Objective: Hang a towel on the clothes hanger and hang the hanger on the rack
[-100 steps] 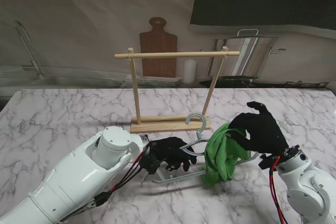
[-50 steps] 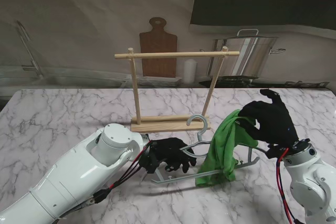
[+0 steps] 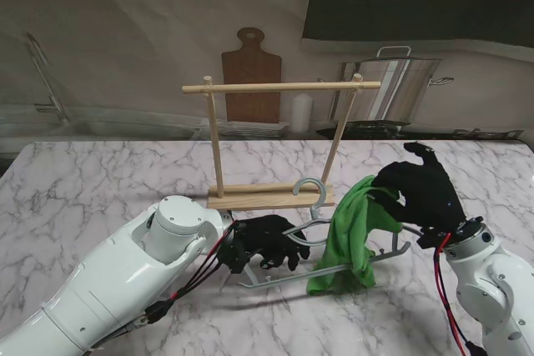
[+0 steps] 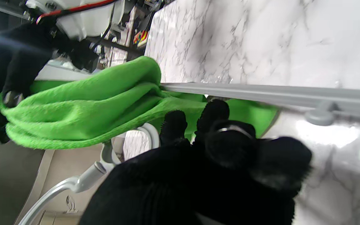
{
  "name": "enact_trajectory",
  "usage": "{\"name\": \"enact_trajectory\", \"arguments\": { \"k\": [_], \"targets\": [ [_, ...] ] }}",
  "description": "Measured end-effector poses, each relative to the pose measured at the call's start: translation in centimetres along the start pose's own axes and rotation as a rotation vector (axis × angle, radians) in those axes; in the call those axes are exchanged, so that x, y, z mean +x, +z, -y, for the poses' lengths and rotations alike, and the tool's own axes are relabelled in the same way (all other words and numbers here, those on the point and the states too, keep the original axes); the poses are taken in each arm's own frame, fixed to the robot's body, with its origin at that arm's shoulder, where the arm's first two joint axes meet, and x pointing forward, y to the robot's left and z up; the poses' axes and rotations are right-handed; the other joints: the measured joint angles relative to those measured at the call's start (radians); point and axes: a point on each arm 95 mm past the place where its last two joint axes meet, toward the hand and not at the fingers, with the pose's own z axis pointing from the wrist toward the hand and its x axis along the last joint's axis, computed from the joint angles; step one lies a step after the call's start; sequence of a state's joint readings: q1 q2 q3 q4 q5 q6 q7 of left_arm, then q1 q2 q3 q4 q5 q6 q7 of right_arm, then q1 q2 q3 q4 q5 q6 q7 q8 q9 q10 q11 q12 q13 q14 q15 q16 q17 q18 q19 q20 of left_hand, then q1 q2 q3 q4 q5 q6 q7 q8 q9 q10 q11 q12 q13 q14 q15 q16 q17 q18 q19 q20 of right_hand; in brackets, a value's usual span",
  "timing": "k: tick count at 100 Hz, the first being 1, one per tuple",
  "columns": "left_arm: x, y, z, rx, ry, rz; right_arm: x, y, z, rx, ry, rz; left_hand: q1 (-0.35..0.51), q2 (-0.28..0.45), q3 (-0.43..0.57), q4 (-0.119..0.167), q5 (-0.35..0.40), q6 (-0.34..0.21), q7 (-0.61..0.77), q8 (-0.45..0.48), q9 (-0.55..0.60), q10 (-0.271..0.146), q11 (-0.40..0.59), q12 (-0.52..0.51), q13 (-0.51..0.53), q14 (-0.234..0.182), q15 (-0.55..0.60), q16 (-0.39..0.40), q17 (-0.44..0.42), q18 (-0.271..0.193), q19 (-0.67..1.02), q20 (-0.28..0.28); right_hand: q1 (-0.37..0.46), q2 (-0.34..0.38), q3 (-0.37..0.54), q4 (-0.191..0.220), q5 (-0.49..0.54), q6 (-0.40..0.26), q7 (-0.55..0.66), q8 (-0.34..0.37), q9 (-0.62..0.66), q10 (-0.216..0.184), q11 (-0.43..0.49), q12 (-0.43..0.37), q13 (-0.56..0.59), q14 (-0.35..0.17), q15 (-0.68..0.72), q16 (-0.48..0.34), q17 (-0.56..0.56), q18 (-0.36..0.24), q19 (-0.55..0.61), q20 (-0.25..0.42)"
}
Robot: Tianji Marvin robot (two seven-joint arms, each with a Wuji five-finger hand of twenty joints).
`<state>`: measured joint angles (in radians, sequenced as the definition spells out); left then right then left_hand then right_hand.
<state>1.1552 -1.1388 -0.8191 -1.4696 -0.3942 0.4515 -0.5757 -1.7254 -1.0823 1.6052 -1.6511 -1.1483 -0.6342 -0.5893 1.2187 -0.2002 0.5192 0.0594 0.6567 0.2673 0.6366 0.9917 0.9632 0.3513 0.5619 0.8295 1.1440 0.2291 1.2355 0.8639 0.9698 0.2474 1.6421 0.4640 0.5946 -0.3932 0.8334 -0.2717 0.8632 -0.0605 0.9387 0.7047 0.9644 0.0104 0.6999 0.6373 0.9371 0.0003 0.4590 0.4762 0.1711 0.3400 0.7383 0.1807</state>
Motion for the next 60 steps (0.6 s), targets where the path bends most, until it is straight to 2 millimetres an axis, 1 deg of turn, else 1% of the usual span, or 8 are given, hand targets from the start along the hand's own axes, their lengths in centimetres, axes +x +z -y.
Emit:
{"name": "enact_trajectory", "arguments": {
  "k": [21,36,60],
  "targets": [
    [0.2,-0.7,0.5,0.074,-0.031,-0.031,2.4,-1.4,0.8,0.047,-0.01,-0.046,0.0,-0.001,0.003,0.0,0.0,0.003,-0.001,0.0,0.0,0.001,0.0,0.0,0.0,0.0,0.0,0.0,0.0,0.0,0.0,0.0,0.0,0.0,0.0,0.0,0.0,0.0,0.0,-0.001,0.0,0.0,0.001,-0.001,0.0,0.0,0.002,0.0,0.0,0.0,0.004,0.0],
    [0.3,-1.1,0.8,0.105,-0.043,-0.04,3.1,-1.7,1.0,0.067,0.006,-0.044,0.0,-0.001,0.003,0.0,0.0,0.003,-0.001,0.001,0.0,0.001,0.0,0.0,0.0,0.0,0.0,0.0,0.0,0.0,0.0,0.0,0.0,0.0,0.0,0.0,0.0,0.0,0.0,-0.009,0.0,0.0,0.001,-0.001,0.0,0.0,0.003,0.0,-0.002,0.0,0.004,0.0],
    [0.7,-1.5,1.4,0.173,-0.035,-0.043,4.7,-2.8,0.5,0.097,0.015,-0.026,0.0,-0.005,0.006,-0.001,0.009,0.003,-0.011,0.001,0.0,0.002,0.0,0.002,0.0,0.0,0.0,0.0,0.001,0.0,0.0,0.0,0.0,0.0,0.0,0.0,0.0,0.0,0.0,-0.01,0.0,0.0,0.002,-0.002,0.0,0.0,0.013,0.0,-0.01,0.0,0.004,0.0]
  ]
}}
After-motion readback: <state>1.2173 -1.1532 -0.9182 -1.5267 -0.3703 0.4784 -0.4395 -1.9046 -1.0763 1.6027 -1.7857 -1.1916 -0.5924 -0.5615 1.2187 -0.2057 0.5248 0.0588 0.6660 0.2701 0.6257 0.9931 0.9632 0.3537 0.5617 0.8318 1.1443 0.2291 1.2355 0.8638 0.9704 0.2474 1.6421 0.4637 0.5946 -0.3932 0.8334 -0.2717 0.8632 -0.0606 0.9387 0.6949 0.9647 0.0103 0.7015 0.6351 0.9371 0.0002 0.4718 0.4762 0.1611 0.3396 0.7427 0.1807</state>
